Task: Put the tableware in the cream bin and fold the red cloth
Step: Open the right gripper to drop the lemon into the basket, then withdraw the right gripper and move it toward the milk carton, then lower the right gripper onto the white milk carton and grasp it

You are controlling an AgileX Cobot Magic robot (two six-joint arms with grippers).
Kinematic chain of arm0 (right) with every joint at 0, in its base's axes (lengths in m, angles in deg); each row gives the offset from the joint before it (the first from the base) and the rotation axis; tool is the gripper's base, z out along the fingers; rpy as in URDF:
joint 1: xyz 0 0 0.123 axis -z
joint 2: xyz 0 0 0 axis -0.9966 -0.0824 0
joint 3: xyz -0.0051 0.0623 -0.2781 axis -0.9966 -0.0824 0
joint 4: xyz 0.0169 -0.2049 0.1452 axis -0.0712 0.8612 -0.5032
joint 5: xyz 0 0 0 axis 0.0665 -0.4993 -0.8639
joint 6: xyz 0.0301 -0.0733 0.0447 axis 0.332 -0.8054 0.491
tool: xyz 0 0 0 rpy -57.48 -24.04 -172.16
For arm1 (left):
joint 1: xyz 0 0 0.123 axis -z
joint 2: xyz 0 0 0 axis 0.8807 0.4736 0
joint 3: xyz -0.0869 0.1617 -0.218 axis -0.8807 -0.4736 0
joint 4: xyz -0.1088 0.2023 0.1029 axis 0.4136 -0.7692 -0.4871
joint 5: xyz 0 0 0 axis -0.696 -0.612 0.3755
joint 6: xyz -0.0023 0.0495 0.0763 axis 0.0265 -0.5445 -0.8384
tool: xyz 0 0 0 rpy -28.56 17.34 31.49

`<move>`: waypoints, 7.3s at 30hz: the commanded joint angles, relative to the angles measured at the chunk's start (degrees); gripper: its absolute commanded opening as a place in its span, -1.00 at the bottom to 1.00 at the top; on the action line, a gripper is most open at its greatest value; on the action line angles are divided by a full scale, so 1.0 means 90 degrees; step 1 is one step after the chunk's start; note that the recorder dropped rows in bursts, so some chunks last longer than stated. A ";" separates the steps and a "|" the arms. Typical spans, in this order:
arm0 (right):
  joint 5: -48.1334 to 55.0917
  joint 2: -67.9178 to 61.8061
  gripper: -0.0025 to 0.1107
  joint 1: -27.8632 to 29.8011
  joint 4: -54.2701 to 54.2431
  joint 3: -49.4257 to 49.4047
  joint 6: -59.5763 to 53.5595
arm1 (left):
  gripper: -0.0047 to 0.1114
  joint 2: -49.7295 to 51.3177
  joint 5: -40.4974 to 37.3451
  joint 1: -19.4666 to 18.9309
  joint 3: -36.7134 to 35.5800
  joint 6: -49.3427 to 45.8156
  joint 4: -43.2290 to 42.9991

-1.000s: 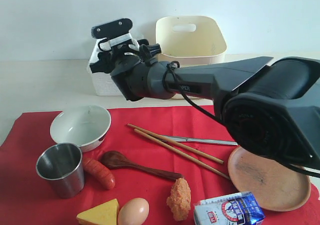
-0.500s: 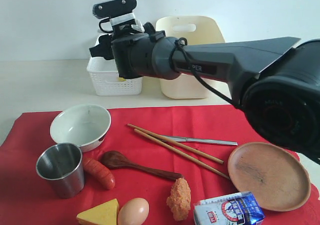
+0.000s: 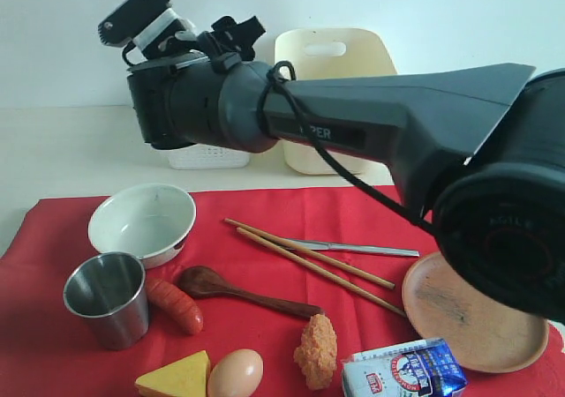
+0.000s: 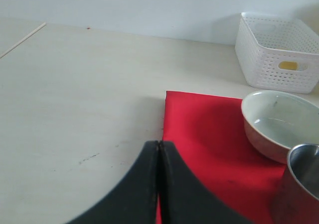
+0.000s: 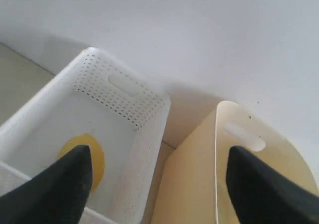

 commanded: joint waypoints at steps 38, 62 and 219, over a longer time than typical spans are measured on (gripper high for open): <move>-0.0997 0.0036 -0.96 -0.0575 0.0002 0.0044 -0.0332 | -0.90 -0.0030 0.0064 -0.0014 -0.0023 -0.0002 0.0008; 0.4516 0.0205 -0.96 -0.0196 0.0002 0.0044 0.4246 | -0.90 -0.0030 0.0064 -0.0014 -0.0023 -0.0002 0.0008; 1.0368 0.9108 -0.96 0.0470 1.2388 -0.8648 1.2140 | -0.90 -0.0030 0.0064 -0.0014 -0.0023 -0.0002 0.0008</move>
